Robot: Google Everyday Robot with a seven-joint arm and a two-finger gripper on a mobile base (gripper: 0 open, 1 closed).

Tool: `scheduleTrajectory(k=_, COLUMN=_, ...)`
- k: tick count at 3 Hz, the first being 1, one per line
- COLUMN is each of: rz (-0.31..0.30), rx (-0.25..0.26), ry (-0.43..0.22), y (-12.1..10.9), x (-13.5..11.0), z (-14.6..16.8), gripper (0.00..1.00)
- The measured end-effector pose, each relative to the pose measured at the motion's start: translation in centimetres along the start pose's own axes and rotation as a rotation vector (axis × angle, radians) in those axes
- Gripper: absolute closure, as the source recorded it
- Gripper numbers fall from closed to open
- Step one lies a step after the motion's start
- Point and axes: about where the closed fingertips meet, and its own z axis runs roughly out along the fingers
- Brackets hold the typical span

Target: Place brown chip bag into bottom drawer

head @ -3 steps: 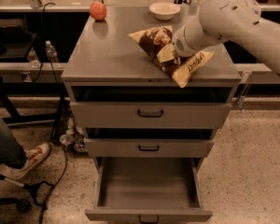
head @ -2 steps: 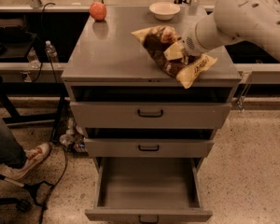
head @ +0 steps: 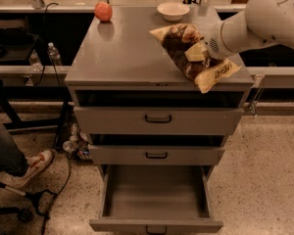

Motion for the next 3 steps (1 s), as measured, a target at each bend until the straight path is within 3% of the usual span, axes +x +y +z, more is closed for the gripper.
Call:
scheduleTrajectory(k=1, rz=-0.003, rx=-0.009, ry=0.017, y=0.3, x=1.0, z=0.2, gripper=1.00)
scheduleTrajectory(k=3, rz=0.053, rx=-0.028, ry=0.029, y=3.1, x=8.8, z=-5.8, gripper=1.00)
